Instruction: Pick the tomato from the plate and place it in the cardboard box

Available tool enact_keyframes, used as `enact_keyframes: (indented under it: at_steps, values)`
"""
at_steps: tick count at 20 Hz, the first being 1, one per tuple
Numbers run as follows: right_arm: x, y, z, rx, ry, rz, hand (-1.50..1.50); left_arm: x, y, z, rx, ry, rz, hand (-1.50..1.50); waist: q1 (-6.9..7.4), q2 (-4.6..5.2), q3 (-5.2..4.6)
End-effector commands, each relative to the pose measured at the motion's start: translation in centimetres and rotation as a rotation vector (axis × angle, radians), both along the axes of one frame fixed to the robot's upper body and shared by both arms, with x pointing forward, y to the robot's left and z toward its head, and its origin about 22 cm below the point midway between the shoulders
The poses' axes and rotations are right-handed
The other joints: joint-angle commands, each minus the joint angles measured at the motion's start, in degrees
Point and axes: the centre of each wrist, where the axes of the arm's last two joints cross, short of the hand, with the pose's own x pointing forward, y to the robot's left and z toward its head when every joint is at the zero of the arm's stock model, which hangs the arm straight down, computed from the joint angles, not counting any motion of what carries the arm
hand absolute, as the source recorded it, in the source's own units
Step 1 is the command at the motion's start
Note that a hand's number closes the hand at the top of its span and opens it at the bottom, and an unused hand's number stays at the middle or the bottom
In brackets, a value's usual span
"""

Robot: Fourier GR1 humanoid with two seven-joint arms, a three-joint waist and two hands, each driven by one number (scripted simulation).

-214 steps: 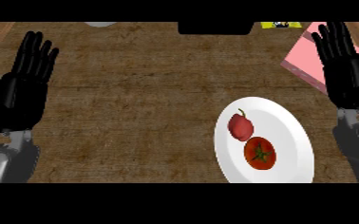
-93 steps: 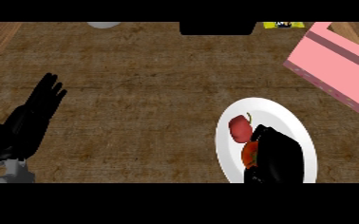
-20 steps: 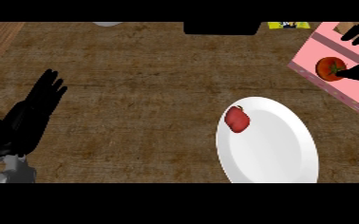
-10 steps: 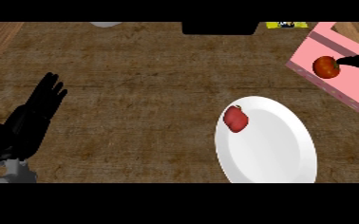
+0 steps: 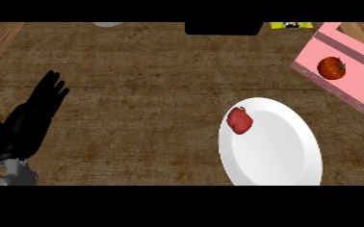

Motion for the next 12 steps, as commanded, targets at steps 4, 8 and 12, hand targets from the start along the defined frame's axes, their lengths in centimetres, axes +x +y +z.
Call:
enact_keyframes:
  at_steps: [4, 8, 12]
  values:
    - [-4.7, -5.0, 1.9, 0.099, -0.044, -0.015, -1.5, 1.8, 0.3, 0.3, 0.003, -0.005, 0.001, 0.0, 0.32, 0.28, 0.05]
    - [-6.9, -6.8, 2.7, 0.056, -0.039, 0.028, -1.5, 1.2, -0.1, -1.5, -0.011, -0.01, -0.024, 0.0, 0.8, 0.54, 0.11]
    - [-7.1, -6.6, 0.4, 0.034, -0.031, 0.035, -1.5, 1.5, -0.3, -0.4, 0.002, -0.004, -0.008, 0.0, 0.86, 0.41, 0.11]
